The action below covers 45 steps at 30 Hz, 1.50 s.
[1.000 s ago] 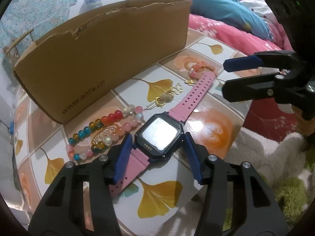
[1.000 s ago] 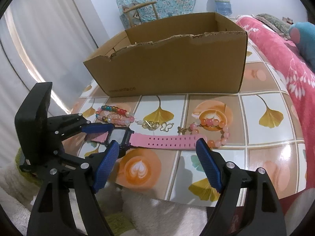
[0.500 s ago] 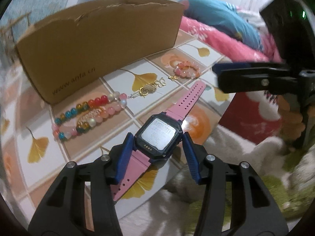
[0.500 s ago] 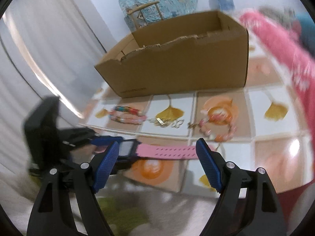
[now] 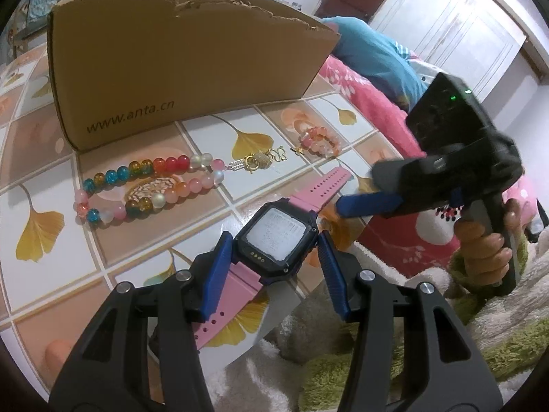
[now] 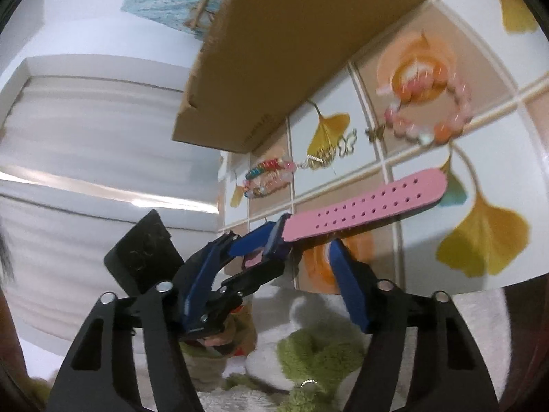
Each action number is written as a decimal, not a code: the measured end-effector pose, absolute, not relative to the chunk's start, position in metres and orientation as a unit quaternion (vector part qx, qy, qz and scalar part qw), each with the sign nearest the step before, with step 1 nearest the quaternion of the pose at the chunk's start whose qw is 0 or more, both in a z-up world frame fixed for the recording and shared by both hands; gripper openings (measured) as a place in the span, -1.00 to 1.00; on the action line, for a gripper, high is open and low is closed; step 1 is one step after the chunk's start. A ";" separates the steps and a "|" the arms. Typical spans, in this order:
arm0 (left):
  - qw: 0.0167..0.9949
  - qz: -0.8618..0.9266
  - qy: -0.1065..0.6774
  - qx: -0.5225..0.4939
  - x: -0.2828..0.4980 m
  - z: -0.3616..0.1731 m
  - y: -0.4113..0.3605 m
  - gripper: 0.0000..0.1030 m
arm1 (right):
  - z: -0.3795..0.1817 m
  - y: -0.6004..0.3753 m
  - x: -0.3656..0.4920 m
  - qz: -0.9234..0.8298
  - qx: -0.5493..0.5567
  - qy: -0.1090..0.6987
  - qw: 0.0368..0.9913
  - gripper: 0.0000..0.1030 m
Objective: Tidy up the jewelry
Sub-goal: 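Grasp the pink strap with the right gripper while the left gripper holds the watch face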
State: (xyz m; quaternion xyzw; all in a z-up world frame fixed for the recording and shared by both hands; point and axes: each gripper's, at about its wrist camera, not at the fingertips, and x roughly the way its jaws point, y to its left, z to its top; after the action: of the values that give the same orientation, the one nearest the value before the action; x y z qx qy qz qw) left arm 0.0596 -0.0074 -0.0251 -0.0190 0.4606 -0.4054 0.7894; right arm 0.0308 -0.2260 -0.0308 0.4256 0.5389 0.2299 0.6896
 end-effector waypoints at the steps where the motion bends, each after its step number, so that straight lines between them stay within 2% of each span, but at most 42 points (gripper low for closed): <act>1: 0.790 -0.406 0.459 -0.020 0.059 -0.025 -0.007 -0.05 | -0.033 -0.224 0.032 0.227 0.425 0.544 0.687 0.10; 10: 0.788 -0.419 0.451 -0.029 0.059 -0.026 -0.001 -0.05 | -0.047 -0.209 0.043 0.224 0.440 0.564 0.662 -0.11; 13: 0.790 -0.419 0.447 -0.019 0.056 -0.026 0.001 -0.05 | -0.049 -0.209 0.045 0.222 0.442 0.570 0.656 -0.34; 15: 0.793 -0.416 0.444 -0.007 0.053 -0.024 -0.001 -0.04 | -0.053 -0.208 0.046 0.223 0.451 0.572 0.648 -0.57; 17: 0.799 -0.409 0.441 0.010 0.049 -0.023 -0.004 -0.04 | -0.056 -0.209 0.048 0.220 0.463 0.575 0.638 -0.68; 34: 0.840 -0.328 0.366 0.231 -0.004 -0.021 -0.040 -0.02 | -0.090 -0.228 0.035 0.184 0.607 0.594 0.495 -0.70; 36: 0.842 -0.322 0.358 0.243 -0.005 -0.022 -0.042 -0.31 | -0.090 -0.231 0.033 0.180 0.614 0.592 0.490 -0.70; 37: 0.843 -0.322 0.357 0.243 -0.006 -0.020 -0.042 -0.38 | -0.090 -0.233 0.031 0.180 0.617 0.590 0.489 -0.70; 43: 0.846 -0.318 0.339 0.261 -0.014 -0.017 -0.045 -0.51 | -0.084 -0.242 0.026 0.192 0.611 0.583 0.500 -0.68; 45: 0.843 -0.328 0.344 0.250 -0.013 -0.015 -0.043 -0.62 | -0.079 -0.242 0.027 0.193 0.603 0.583 0.509 -0.63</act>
State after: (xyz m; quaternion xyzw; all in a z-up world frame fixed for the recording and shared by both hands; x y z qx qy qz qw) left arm -0.0129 -0.0432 -0.0154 0.2503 0.3441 -0.3281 0.8434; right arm 0.0268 -0.2418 -0.0786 0.6032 0.5830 0.1927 0.5090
